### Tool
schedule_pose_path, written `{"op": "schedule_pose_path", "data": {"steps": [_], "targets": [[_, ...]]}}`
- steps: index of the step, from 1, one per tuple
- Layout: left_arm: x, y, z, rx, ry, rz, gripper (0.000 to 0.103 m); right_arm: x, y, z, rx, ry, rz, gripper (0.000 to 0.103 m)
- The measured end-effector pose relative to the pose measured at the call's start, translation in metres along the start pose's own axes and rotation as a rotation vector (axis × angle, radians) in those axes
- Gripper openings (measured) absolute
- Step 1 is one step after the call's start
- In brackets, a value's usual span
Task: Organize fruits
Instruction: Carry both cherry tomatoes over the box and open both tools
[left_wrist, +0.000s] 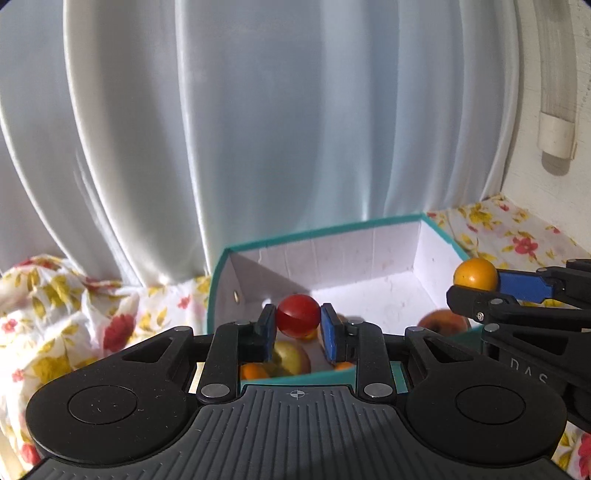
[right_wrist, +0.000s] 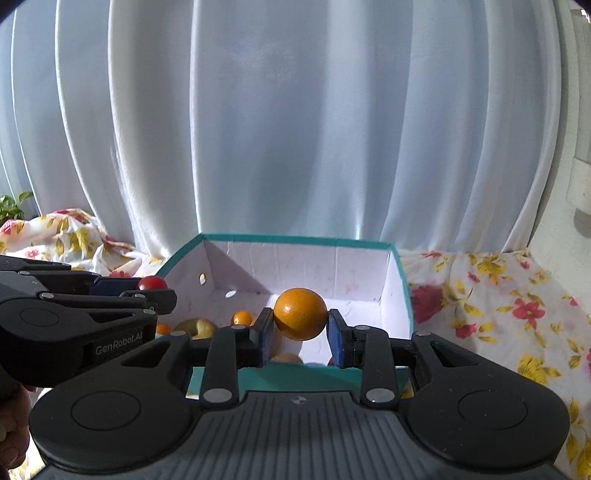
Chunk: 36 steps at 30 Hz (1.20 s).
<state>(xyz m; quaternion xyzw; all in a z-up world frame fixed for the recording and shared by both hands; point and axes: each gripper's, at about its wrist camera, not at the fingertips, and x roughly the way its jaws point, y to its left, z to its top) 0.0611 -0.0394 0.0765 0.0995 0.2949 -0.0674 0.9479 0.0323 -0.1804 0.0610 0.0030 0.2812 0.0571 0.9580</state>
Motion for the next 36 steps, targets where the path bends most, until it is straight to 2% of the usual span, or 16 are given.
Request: {"op": "schedule_pose_path", "data": {"steps": [3, 6, 10, 14, 27, 36], "targets": [[0.003, -0.006, 0.024, 0.005, -0.01, 0.032, 0.029, 0.004, -0.009, 0.022, 0.006, 0.001, -0.012, 0.03], [0.004, -0.009, 0.046, -0.019, -0.014, 0.031, 0.029, 0.01, -0.018, 0.039, 0.008, -0.005, -0.035, 0.03], [0.005, -0.009, 0.064, -0.031, -0.041, 0.055, 0.029, 0.011, -0.029, 0.063, 0.038, -0.048, -0.04, 0.03], [0.018, -0.007, 0.058, -0.056, 0.005, 0.058, 0.029, 0.018, -0.033, 0.064, 0.048, -0.05, -0.018, 0.03], [0.063, -0.007, 0.035, -0.067, 0.128, 0.095, 0.029, 0.061, -0.037, 0.044, 0.035, 0.055, 0.004, 0.03], [0.085, -0.008, 0.016, -0.061, 0.215, 0.079, 0.029, 0.079, -0.027, 0.029, 0.0, 0.141, 0.007, 0.03]]}}
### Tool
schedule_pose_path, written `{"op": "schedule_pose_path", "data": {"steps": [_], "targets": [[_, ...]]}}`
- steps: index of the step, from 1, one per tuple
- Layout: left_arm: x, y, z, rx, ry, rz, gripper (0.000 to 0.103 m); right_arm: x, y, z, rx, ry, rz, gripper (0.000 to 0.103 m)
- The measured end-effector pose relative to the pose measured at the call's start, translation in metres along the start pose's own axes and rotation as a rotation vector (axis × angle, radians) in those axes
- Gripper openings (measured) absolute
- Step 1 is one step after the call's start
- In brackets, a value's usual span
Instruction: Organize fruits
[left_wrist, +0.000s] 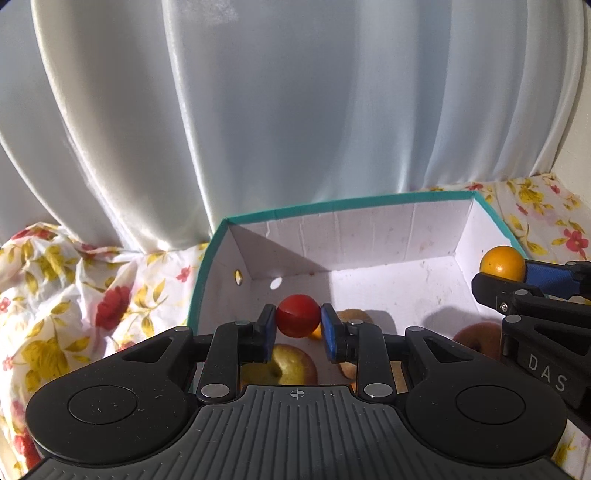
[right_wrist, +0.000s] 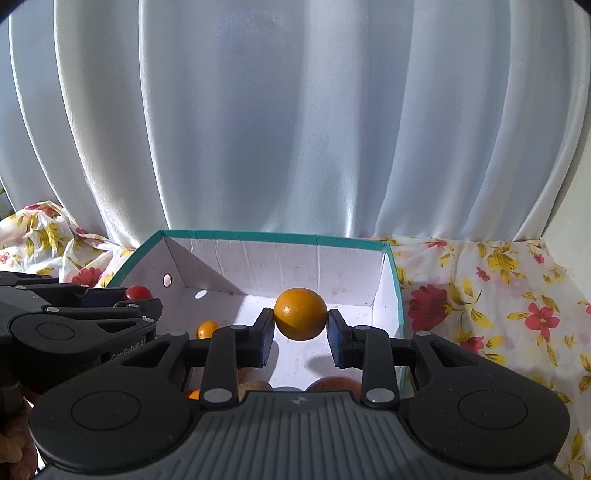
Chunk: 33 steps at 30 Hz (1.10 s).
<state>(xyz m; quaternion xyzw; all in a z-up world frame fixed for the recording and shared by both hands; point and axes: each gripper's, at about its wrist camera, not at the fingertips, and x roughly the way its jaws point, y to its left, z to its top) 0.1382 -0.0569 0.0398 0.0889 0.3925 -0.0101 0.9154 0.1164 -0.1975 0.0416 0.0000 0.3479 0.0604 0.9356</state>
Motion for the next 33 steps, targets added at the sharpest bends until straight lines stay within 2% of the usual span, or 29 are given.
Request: {"op": "schedule_pose_path", "data": {"steps": [10, 13, 15, 16, 17, 19, 22, 25, 31, 33], "targets": [[0.026, -0.001, -0.009, 0.009, 0.087, -0.001, 0.03, 0.024, 0.005, -0.012, -0.038, 0.108, -0.011, 0.03], [0.03, -0.001, -0.013, 0.016, 0.108, 0.0, 0.033, 0.03, 0.007, -0.016, -0.046, 0.141, -0.01, 0.031], [0.029, -0.002, -0.015, 0.024, 0.109, 0.009, 0.045, 0.029, 0.008, -0.016, -0.046, 0.136, -0.017, 0.041], [0.028, -0.002, -0.016, 0.026, 0.106, 0.013, 0.058, 0.027, 0.007, -0.016, -0.042, 0.13, -0.019, 0.052], [0.026, -0.002, -0.016, 0.027, 0.102, 0.018, 0.063, 0.025, 0.007, -0.016, -0.038, 0.123, -0.021, 0.061], [0.021, -0.002, -0.017, 0.036, 0.079, 0.017, 0.064, 0.019, 0.005, -0.016, -0.03, 0.105, -0.045, 0.07], [0.015, 0.0, -0.018, 0.034, 0.074, 0.032, 0.078, 0.011, 0.0, -0.016, -0.013, 0.089, -0.085, 0.089], [0.009, 0.002, -0.02, 0.027, 0.066, 0.032, 0.083, 0.002, -0.005, -0.017, 0.002, 0.072, -0.106, 0.103], [-0.007, 0.002, -0.02, 0.069, 0.073, 0.027, 0.089, -0.02, -0.003, -0.016, 0.027, 0.053, -0.144, 0.103], [-0.014, 0.001, -0.021, 0.095, 0.064, 0.028, 0.089, -0.026, 0.0, -0.013, 0.023, 0.094, -0.16, 0.103]]}}
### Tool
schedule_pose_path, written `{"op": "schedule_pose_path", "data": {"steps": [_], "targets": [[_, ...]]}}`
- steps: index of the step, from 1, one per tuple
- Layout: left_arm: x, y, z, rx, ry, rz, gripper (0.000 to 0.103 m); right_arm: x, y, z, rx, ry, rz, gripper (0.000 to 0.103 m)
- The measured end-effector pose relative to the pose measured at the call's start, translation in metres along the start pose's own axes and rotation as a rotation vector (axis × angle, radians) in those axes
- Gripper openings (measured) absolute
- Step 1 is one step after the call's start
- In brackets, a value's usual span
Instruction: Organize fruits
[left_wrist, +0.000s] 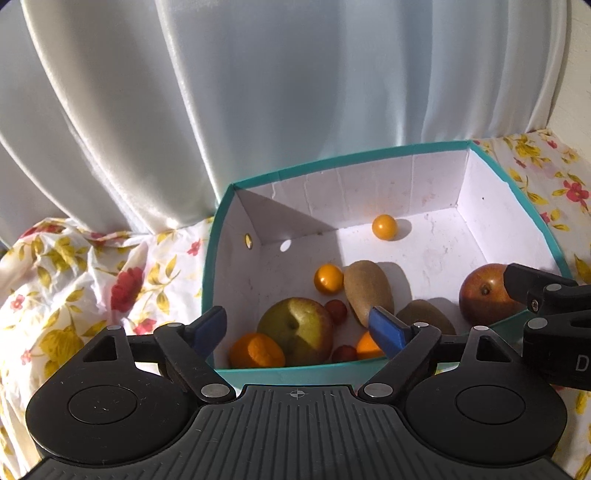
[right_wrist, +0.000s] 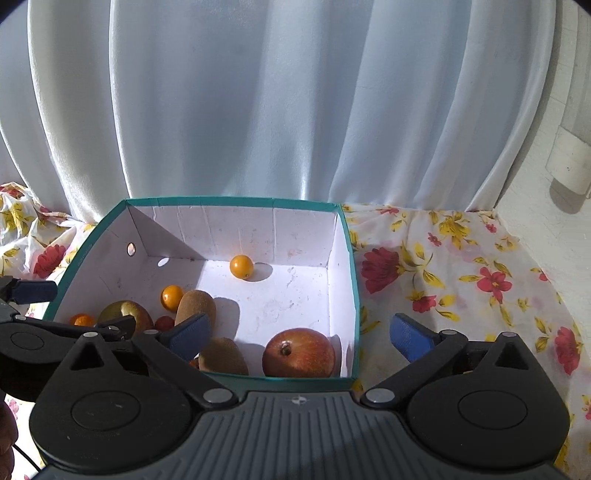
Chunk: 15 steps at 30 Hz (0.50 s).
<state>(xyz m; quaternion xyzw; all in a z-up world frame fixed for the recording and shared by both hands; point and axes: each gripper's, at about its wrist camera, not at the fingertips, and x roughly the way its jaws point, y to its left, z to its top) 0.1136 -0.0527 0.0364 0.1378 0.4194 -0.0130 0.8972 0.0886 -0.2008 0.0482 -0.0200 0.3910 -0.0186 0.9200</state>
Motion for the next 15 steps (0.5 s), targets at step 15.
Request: {"op": "schedule_pose_path", "data": {"steps": [15], "targets": [[-0.029, 0.029, 0.002, 0.091, 0.12, -0.132, 0.094, -0.018, 0.024, 0.017, 0.011, 0.313, -0.182, 0.103]]}}
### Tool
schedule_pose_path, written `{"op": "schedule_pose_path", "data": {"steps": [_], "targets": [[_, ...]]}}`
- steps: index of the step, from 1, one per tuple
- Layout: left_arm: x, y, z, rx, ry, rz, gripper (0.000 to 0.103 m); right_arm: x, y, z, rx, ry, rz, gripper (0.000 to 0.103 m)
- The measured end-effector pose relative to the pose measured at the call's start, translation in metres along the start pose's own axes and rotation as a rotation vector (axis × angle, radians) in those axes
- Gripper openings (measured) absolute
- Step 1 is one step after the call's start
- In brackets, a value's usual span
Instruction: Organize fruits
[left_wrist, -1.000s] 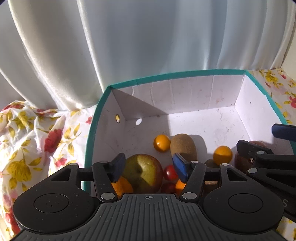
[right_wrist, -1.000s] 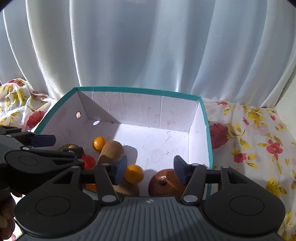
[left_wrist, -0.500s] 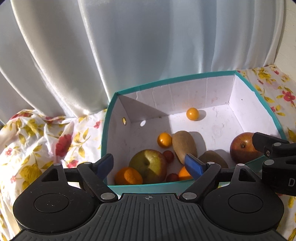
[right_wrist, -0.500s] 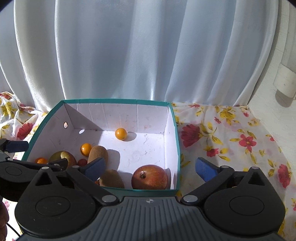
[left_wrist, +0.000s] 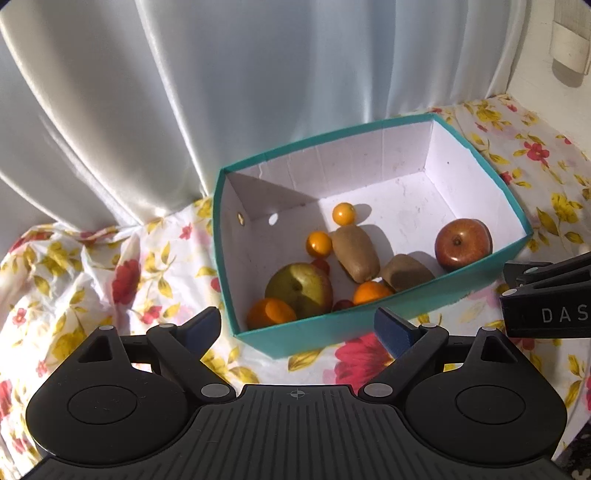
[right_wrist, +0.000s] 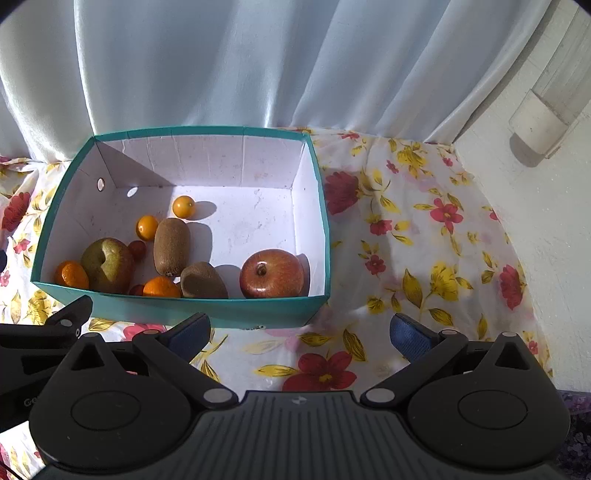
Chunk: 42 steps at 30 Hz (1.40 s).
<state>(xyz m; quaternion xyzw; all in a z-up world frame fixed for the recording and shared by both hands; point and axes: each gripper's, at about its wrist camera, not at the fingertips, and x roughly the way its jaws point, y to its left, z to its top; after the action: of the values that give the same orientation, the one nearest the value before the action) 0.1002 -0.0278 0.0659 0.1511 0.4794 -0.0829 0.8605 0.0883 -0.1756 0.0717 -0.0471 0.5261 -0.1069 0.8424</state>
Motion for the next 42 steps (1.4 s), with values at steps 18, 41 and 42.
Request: {"op": "schedule_pose_path", "data": {"steps": [18, 41, 42], "targets": [[0.027, 0.012, -0.016, -0.179, 0.196, 0.028, 0.093, 0.037, 0.019, 0.001, -0.152, 0.096, 0.062, 0.103], [0.017, 0.013, -0.018, -0.186, 0.2, 0.067, 0.093, 0.032, 0.021, 0.0, -0.181, 0.078, 0.088, 0.103], [0.016, 0.013, -0.018, -0.188, 0.2, 0.066, 0.093, 0.033, 0.02, 0.0, -0.179, 0.078, 0.086, 0.103]]}}
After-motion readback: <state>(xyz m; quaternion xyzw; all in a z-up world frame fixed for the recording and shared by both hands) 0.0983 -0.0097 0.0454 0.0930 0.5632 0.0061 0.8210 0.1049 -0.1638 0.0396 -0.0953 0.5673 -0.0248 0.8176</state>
